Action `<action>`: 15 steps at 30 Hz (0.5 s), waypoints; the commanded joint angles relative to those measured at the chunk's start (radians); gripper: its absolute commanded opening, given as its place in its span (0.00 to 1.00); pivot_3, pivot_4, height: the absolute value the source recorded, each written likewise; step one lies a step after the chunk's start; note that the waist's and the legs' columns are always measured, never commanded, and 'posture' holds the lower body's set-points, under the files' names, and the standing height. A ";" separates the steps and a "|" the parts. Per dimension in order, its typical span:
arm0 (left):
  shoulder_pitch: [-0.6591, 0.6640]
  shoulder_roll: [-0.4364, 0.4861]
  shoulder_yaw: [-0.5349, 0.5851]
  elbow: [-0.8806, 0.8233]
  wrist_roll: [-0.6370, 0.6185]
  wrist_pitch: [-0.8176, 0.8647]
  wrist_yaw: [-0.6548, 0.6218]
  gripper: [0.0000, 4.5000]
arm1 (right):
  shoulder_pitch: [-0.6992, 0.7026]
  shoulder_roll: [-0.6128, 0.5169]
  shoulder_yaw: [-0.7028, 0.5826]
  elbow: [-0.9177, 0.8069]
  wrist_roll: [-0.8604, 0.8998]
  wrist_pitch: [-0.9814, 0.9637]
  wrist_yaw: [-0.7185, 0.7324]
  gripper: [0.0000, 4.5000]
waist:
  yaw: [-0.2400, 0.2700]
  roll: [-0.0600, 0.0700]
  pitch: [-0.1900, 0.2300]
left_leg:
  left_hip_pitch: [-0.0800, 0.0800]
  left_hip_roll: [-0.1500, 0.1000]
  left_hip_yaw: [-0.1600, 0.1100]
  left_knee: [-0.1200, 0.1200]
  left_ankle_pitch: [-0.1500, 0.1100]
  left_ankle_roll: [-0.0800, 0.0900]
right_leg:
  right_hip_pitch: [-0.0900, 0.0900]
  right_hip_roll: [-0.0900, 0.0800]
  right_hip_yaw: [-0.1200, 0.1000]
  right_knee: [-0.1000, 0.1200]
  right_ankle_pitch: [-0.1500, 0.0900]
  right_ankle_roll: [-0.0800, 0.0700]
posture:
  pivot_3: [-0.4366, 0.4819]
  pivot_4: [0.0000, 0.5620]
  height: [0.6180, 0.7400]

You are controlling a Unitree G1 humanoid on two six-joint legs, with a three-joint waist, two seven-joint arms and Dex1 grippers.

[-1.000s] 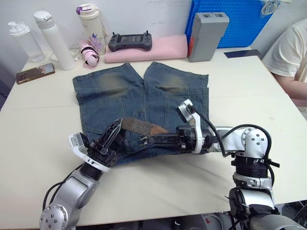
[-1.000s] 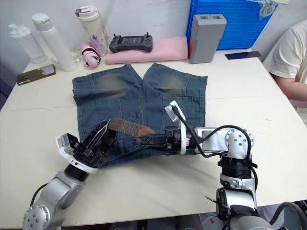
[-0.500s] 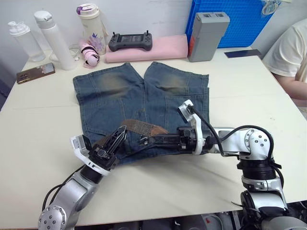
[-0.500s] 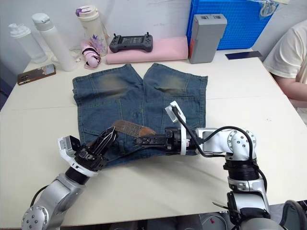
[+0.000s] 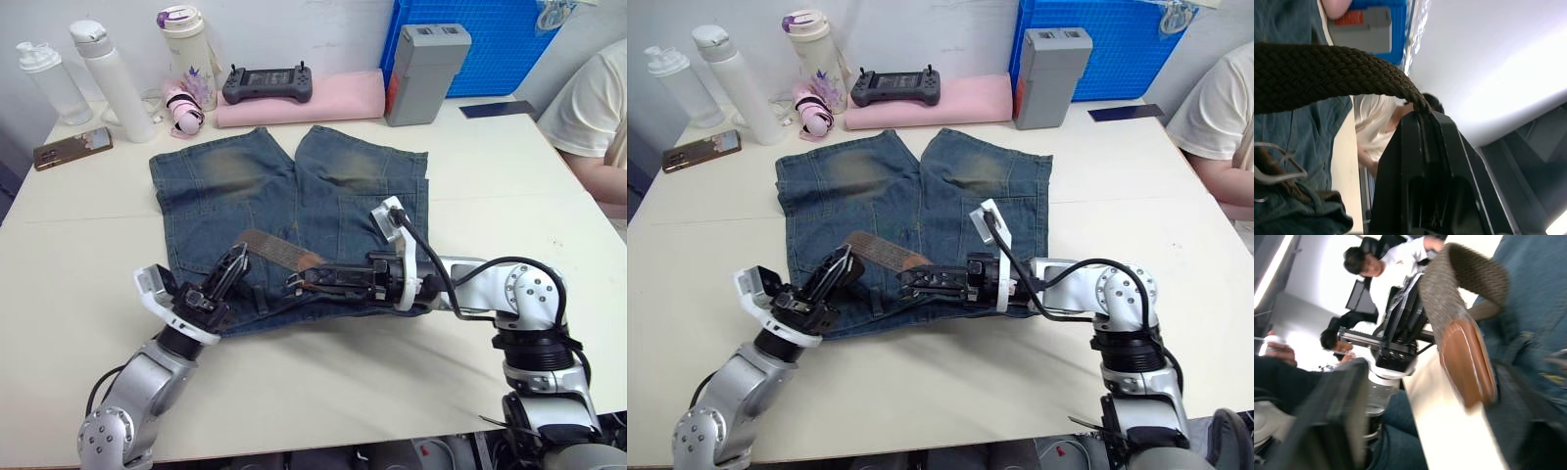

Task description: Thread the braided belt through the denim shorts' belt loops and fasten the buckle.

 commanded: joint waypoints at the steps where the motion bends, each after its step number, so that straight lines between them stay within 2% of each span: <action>1: 0.070 0.015 0.092 -0.112 -0.013 -0.058 0.043 0.00 | 0.024 -0.081 -0.037 -0.122 -0.135 -0.045 0.075 0.99 | 0.000 0.000 0.000 | 0.000 0.000 0.000 0.000 0.000 0.000 | 0.000 0.000 0.000 0.000 0.000 0.000 | 0.48 0.27 0.71; 3: 0.121 0.027 0.127 -0.144 -0.013 -0.072 0.054 0.00 | 0.040 -0.135 -0.003 -0.206 -0.285 -0.075 0.140 0.99 | 0.001 0.000 0.000 | 0.000 0.000 0.000 0.000 0.000 0.000 | 0.000 0.000 0.000 -0.001 0.000 0.000 | 0.48 0.27 0.71; 7: 0.237 0.022 0.185 -0.149 -0.013 -0.096 0.048 0.00 | 0.083 -0.156 0.038 -0.302 -0.489 -0.199 0.267 0.99 | 0.002 -0.001 0.000 | 0.000 0.000 0.001 -0.004 0.000 0.000 | 0.000 0.000 0.000 -0.005 0.001 0.001 | 0.48 0.27 0.71; 11: 0.302 0.060 0.197 -0.131 -0.012 -0.094 0.041 0.00 | 0.125 -0.154 0.073 -0.353 -0.677 -0.321 0.342 0.99 | 0.009 -0.001 0.001 | 0.000 0.000 0.001 -0.003 0.000 0.000 | 0.000 0.001 0.000 -0.009 0.001 0.001 | 0.48 0.27 0.71; 15: 0.352 0.054 0.200 -0.126 0.000 -0.122 0.056 0.00 | 0.165 -0.184 0.150 -0.389 -0.918 -0.470 0.416 0.99 | 0.020 -0.001 0.001 | 0.000 0.000 0.001 -0.003 -0.001 0.000 | 0.001 0.001 0.000 -0.011 0.001 0.001 | 0.48 0.27 0.71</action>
